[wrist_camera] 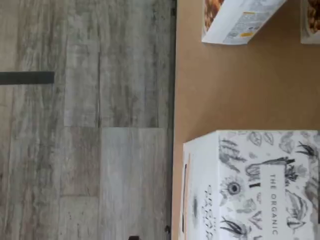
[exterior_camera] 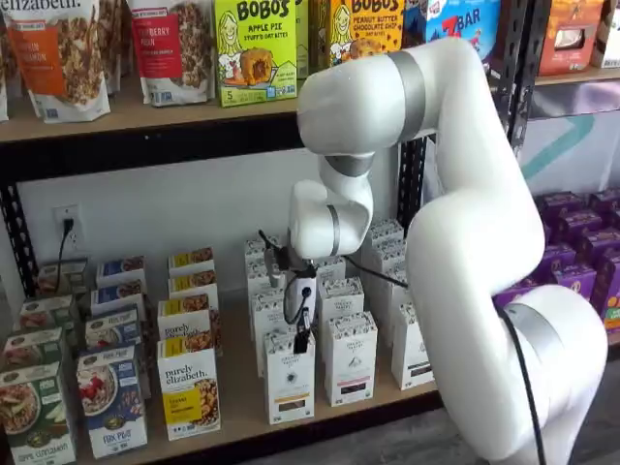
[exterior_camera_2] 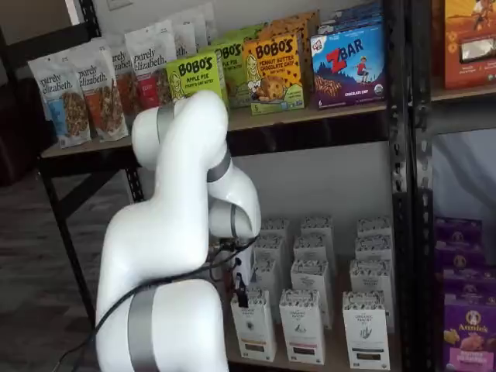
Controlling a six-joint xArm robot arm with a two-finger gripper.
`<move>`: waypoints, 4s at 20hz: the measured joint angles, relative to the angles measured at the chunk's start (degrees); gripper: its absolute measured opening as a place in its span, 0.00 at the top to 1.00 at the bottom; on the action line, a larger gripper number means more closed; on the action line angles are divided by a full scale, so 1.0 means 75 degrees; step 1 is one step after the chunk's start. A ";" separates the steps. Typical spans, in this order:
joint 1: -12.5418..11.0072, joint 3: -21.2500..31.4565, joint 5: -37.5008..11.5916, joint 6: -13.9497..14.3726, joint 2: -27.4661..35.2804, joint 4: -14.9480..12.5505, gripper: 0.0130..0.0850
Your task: Pick up the white box with a yellow strip in the middle, on the bottom shelf, the fourth box from the left
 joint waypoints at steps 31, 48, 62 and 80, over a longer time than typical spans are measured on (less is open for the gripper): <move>-0.0009 -0.2288 0.1123 0.0875 0.1731 -0.0955 0.00; 0.0027 -0.2783 0.1170 0.0892 0.2198 -0.0930 0.28; 0.0028 -0.2803 0.1263 0.0891 0.2200 -0.0925 0.33; 0.0156 -0.1725 0.1087 0.1286 0.1534 -0.1250 0.50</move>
